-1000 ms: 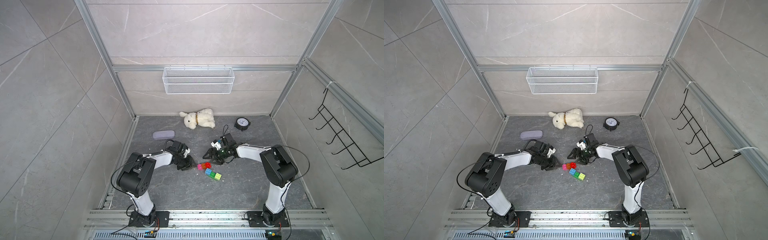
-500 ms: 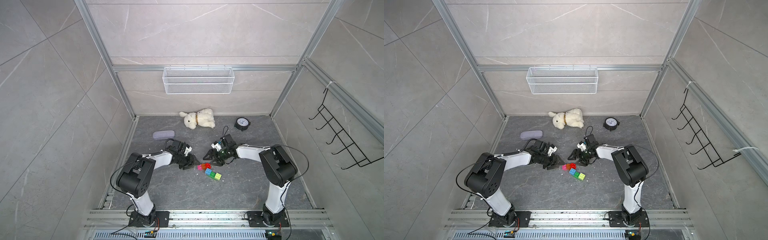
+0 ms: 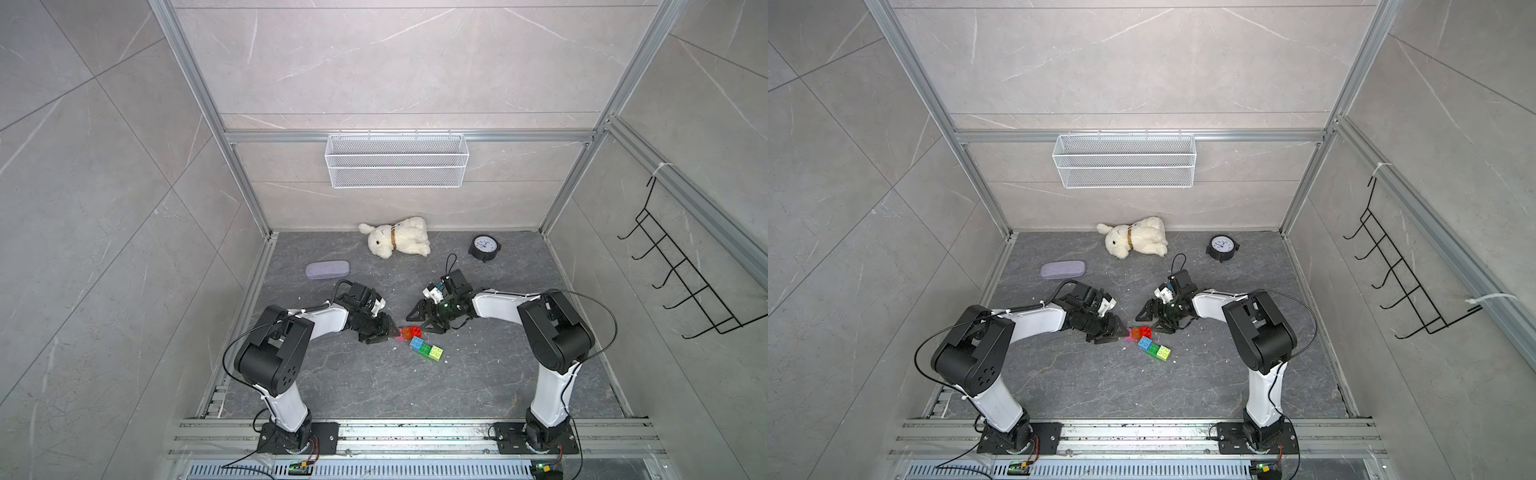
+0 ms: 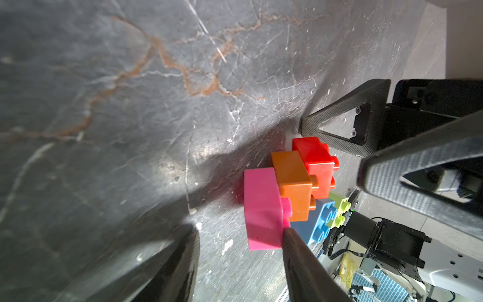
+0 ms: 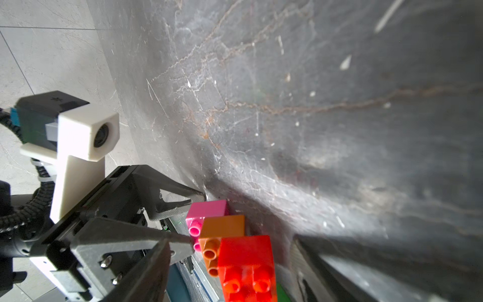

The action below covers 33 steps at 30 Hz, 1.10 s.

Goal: Assemble the letter y with lego
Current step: Adjust the lego brick at the center of the board.

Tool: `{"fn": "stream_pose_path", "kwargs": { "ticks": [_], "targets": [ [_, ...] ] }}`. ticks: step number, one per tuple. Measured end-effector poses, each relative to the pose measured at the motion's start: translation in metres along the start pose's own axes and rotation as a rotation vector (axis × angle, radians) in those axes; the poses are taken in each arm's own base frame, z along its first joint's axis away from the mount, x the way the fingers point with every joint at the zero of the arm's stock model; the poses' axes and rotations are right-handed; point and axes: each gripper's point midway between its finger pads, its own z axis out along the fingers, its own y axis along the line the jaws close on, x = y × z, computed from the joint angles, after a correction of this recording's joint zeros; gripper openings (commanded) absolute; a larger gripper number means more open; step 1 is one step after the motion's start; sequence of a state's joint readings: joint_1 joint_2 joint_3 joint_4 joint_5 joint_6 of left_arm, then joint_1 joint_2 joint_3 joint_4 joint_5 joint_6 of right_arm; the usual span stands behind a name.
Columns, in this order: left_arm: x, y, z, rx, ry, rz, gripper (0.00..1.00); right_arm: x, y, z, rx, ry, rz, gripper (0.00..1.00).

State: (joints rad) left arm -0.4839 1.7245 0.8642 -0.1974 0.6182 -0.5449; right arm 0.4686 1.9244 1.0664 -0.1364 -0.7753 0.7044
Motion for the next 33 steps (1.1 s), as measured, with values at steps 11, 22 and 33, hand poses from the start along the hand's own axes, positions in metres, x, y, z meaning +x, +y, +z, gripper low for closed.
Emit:
{"fn": "stream_pose_path", "kwargs": {
  "ticks": [11,22,33],
  "targets": [
    [-0.001,0.001,0.0,-0.005,-0.005,-0.001,0.52,0.003,-0.001,-0.001,-0.004,-0.004,-0.005,0.76],
    [-0.002,0.005,-0.001,-0.015,-0.01,-0.007,0.5,0.011,-0.002,-0.005,-0.012,-0.003,0.019,0.76],
    [-0.002,0.005,-0.001,-0.015,-0.01,-0.007,0.5,0.015,0.001,-0.005,-0.036,0.001,0.062,0.75]
  ]
}}
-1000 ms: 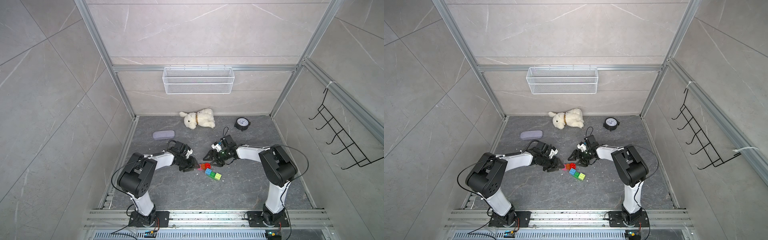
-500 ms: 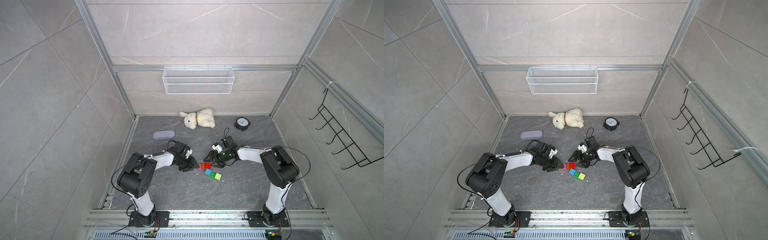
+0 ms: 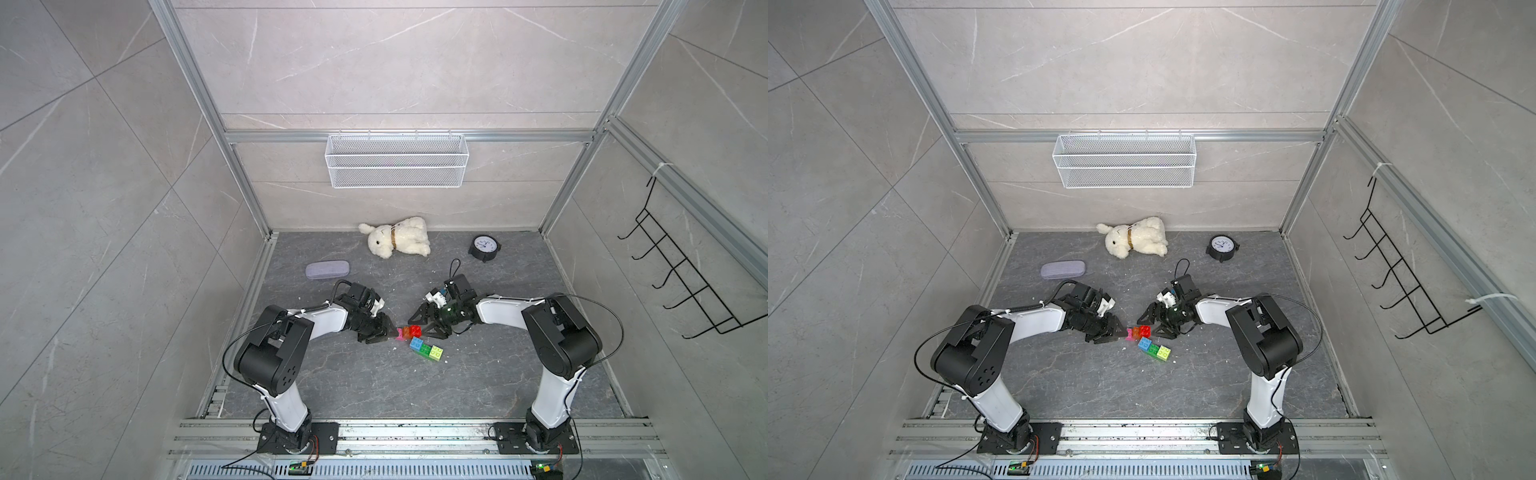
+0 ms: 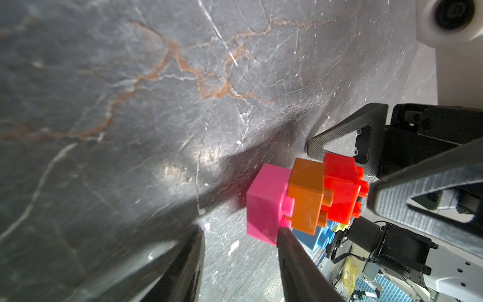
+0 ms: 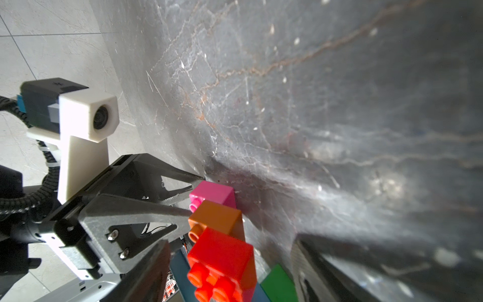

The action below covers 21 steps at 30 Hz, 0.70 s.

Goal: Assemble the letter y with lego
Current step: Adjust the lego brick at the center of the board.

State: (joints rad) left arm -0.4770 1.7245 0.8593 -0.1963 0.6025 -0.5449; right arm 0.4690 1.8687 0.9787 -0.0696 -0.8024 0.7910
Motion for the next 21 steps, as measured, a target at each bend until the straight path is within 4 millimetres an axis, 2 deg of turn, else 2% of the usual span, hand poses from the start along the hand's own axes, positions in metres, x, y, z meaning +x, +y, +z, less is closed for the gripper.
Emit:
{"fn": "stream_pose_path", "kwargs": {
  "ticks": [16,21],
  "targets": [
    [-0.002,0.001,-0.001,-0.001,-0.005,-0.002,0.5,0.007,0.013,0.004,-0.026,0.019,-0.008,0.73],
    [-0.008,0.005,-0.005,-0.001,-0.025,-0.014,0.51,0.007,0.021,0.001,-0.036,0.013,-0.02,0.72]
  ]
}}
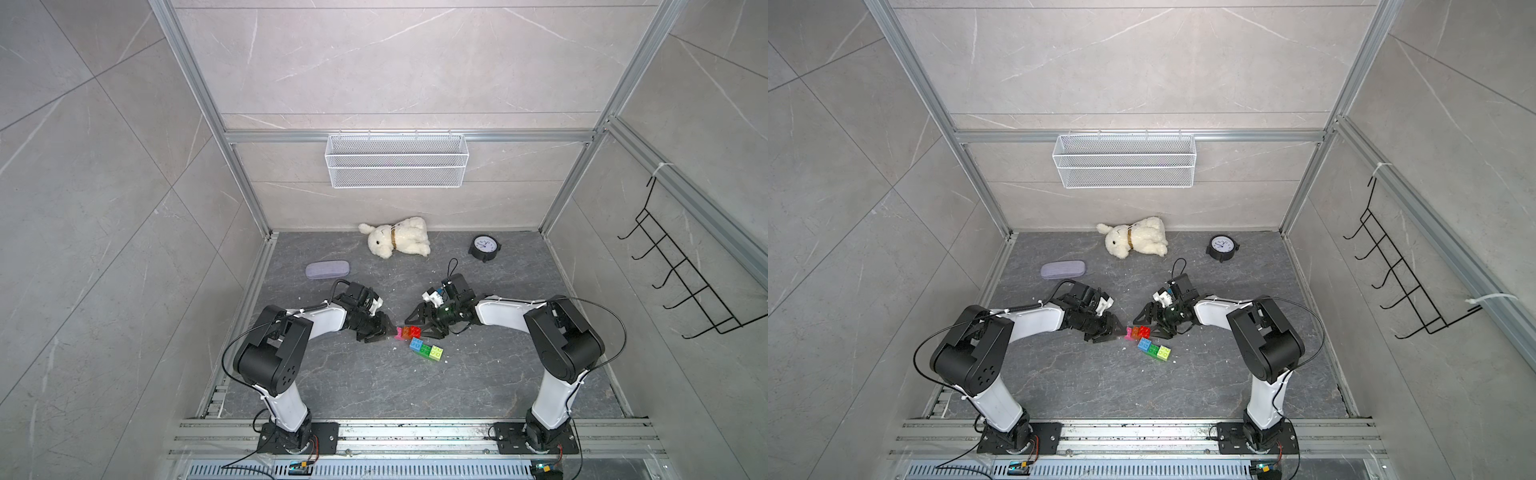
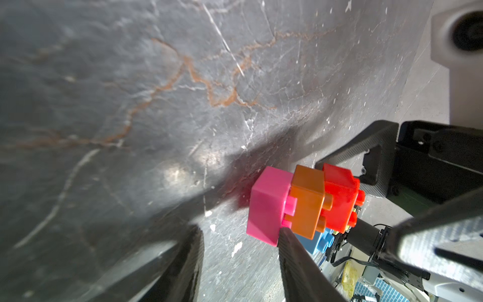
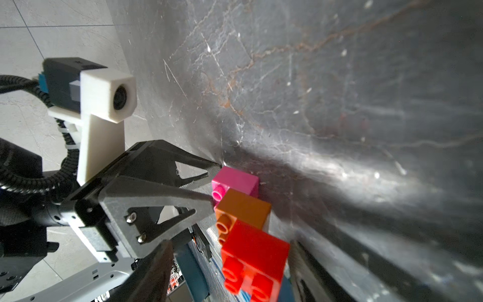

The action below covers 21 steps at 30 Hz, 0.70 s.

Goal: Assemble the letter y with lego
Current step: Adjust the lego brick at the center of the board.

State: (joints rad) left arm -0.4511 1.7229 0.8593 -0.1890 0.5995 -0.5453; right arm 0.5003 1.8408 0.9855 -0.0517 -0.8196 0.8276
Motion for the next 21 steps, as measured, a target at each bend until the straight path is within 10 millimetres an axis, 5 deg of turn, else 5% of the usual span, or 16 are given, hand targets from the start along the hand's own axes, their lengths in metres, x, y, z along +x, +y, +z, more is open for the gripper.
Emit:
{"fn": "stream_pose_path", "kwargs": {
  "ticks": [21],
  "targets": [
    [-0.014,-0.016,-0.002,0.127,-0.051,0.007,0.6,-0.001,0.02,0.003,-0.021,0.002,-0.033,0.72]
  ]
}}
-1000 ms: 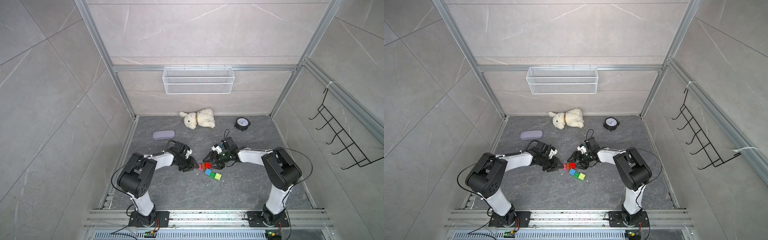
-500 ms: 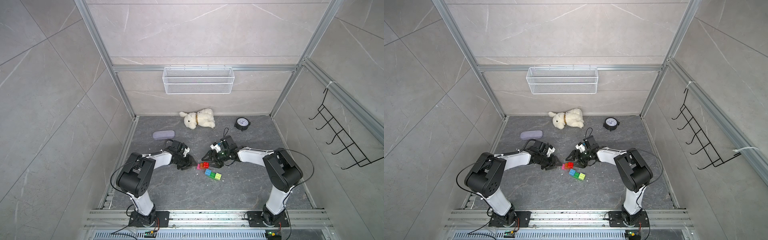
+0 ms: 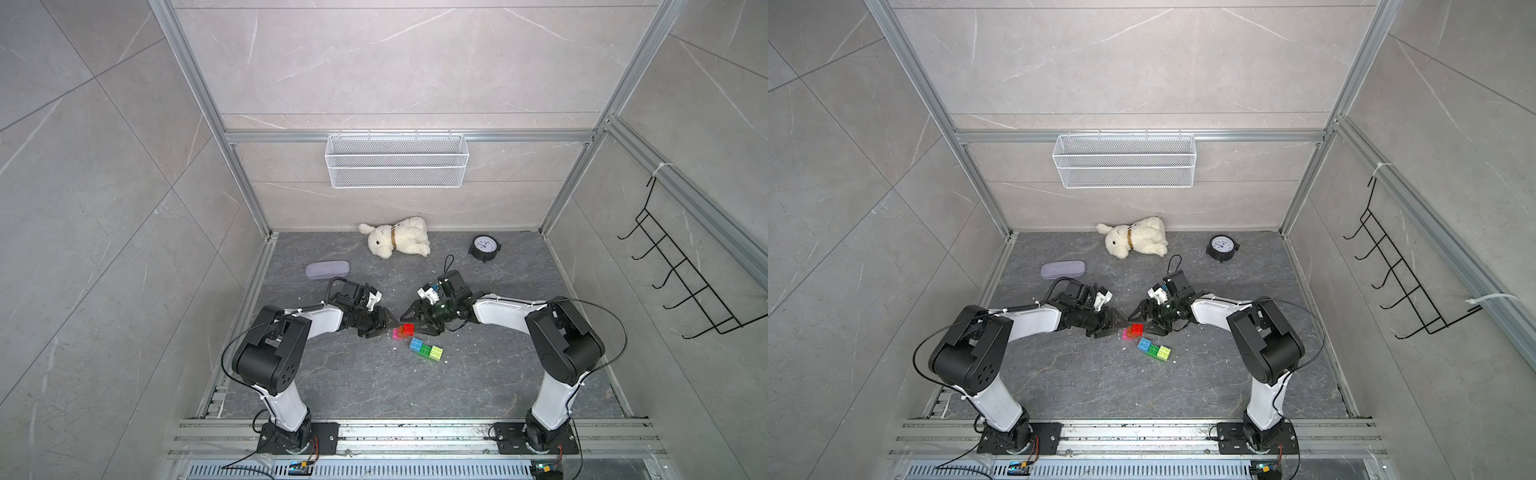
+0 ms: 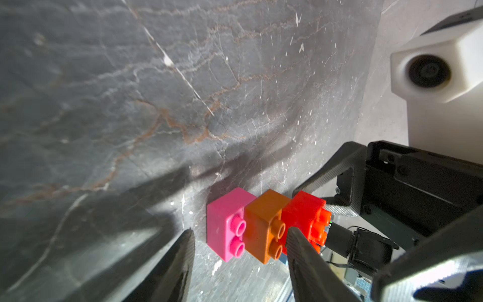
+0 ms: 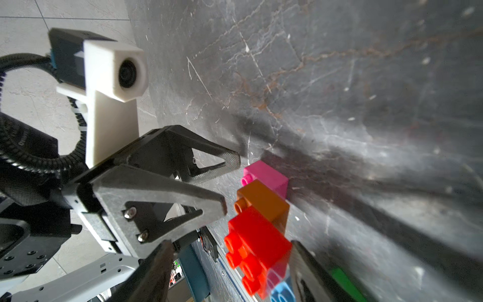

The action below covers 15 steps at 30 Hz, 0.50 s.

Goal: Assemble the letter y with lego
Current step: Adjust the lego brick at the center of the board.

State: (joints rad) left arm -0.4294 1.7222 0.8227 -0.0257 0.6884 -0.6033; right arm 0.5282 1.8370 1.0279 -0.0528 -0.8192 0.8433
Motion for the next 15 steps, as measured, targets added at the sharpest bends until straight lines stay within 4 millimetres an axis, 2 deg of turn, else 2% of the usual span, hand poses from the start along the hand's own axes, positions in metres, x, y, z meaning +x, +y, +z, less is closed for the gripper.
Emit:
{"fn": "stream_pose_path", "kwargs": {
  "ticks": [15],
  "targets": [
    [0.0077,0.0019,0.0035,-0.002,0.016,0.002,0.59,-0.0002,0.0016,0.0002,-0.001,0.0,-0.003,0.72]
  ]
}}
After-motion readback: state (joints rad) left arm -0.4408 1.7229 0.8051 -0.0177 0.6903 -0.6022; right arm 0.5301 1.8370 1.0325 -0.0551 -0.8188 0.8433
